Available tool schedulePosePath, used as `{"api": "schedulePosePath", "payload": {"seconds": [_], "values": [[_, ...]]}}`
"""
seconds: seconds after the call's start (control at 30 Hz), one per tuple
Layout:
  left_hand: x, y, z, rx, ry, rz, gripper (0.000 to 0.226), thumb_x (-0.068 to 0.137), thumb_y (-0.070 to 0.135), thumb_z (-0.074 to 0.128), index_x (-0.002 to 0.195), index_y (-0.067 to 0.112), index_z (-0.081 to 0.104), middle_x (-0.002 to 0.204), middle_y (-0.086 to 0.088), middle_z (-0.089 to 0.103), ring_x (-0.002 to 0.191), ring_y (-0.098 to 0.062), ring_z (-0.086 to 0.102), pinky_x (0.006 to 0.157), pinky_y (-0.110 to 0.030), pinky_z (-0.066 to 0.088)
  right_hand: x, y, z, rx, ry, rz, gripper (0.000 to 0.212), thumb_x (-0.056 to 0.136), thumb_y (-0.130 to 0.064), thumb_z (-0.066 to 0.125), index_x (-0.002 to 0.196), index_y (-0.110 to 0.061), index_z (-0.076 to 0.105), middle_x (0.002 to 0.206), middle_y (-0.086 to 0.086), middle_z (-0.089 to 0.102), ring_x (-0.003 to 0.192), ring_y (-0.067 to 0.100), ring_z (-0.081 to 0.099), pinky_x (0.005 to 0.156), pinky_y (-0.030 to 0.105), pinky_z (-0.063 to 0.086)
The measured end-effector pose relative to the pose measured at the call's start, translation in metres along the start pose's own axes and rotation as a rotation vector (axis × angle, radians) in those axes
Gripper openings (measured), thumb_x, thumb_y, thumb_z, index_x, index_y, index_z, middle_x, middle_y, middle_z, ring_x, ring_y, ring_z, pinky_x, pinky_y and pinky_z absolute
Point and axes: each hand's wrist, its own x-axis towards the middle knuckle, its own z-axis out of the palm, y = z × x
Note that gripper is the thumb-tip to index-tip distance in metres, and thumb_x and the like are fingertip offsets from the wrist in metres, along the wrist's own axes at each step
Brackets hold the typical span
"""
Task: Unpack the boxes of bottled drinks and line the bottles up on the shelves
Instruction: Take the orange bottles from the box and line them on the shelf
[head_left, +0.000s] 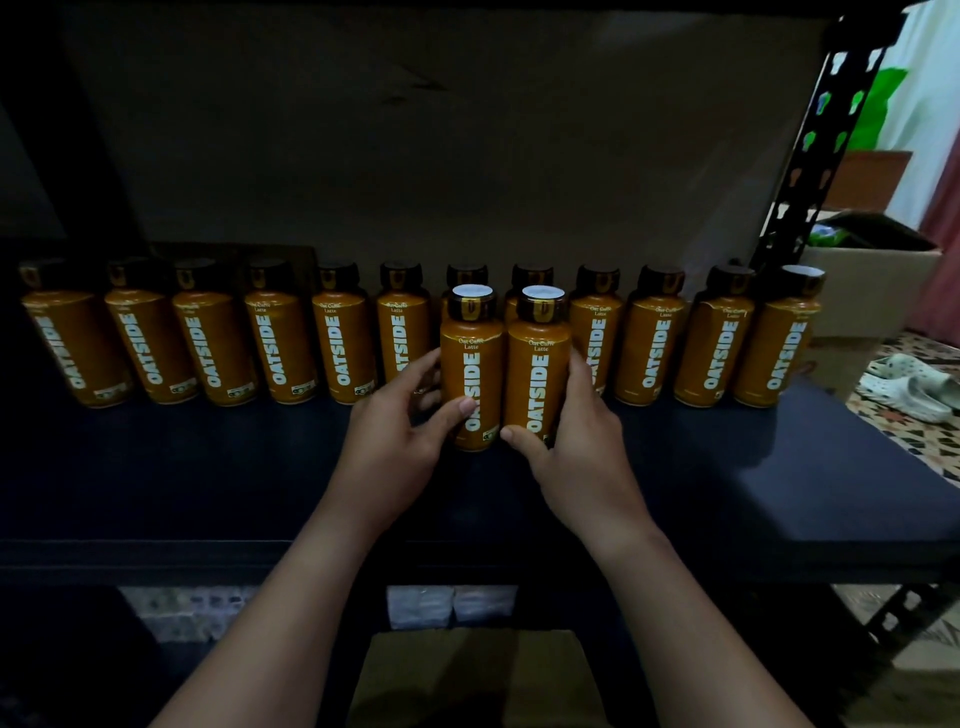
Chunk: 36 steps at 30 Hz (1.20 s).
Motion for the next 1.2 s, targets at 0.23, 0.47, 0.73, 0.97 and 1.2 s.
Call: {"api": "schedulePosePath", "payload": {"seconds": [0.23,0.47,0.73,0.97,1.2], "values": [[0.001,-0.004,-0.001,-0.013,-0.026,-0.009,0.065,0.097,0.025,0.066,0.156,0.024,0.039,0.149,0.009,0.053,0.127,0.003,0.056,0.093,-0.005,0.047,0.001,0.001,0.001,-0.018,0.002,0.007,0.1,0.09,-0.025,0.074,0.158,-0.038,0.003,0.161,-0.009,0.027,0.148,0.015,0.028,0.118,0.045,0.033],[0.002,-0.006,-0.002,0.007,-0.032,0.001,0.067,0.097,0.03,0.065,0.157,0.025,0.036,0.153,0.007,0.051,0.133,0.0,0.052,0.096,-0.007,0.046,0.001,0.002,0.0,-0.015,-0.002,0.013,0.101,0.09,-0.027,0.074,0.159,-0.038,0.001,0.162,-0.009,0.024,0.149,0.014,0.025,0.117,0.041,0.03],[-0.011,0.002,-0.006,0.076,0.185,0.06,0.053,0.1,0.028,0.062,0.151,0.021,0.047,0.14,0.008,0.057,0.109,0.012,0.058,0.081,0.001,0.046,-0.003,0.003,-0.003,-0.02,0.06,0.06,0.111,0.083,-0.028,0.082,0.16,-0.033,0.002,0.158,0.0,0.036,0.143,0.019,0.04,0.115,0.044,0.04],[-0.067,0.013,-0.007,-0.146,0.29,0.194,0.02,0.098,0.015,0.066,0.118,0.016,0.063,0.082,-0.002,0.064,0.067,-0.018,0.062,0.061,-0.029,0.055,-0.052,0.0,-0.004,-0.063,0.255,-0.179,0.074,0.089,-0.019,0.076,0.152,-0.022,0.036,0.105,-0.006,0.056,0.089,0.004,0.055,0.086,0.008,0.042],[-0.149,-0.02,0.014,-0.265,0.241,0.012,0.011,0.095,0.025,0.072,0.088,0.02,0.065,0.067,-0.001,0.059,0.056,-0.015,0.053,0.052,-0.03,0.043,-0.126,0.037,0.021,-0.067,0.047,-0.447,0.036,0.091,-0.013,0.073,0.124,-0.019,0.061,0.082,-0.011,0.051,0.071,0.004,0.051,0.067,0.011,0.042]]}}
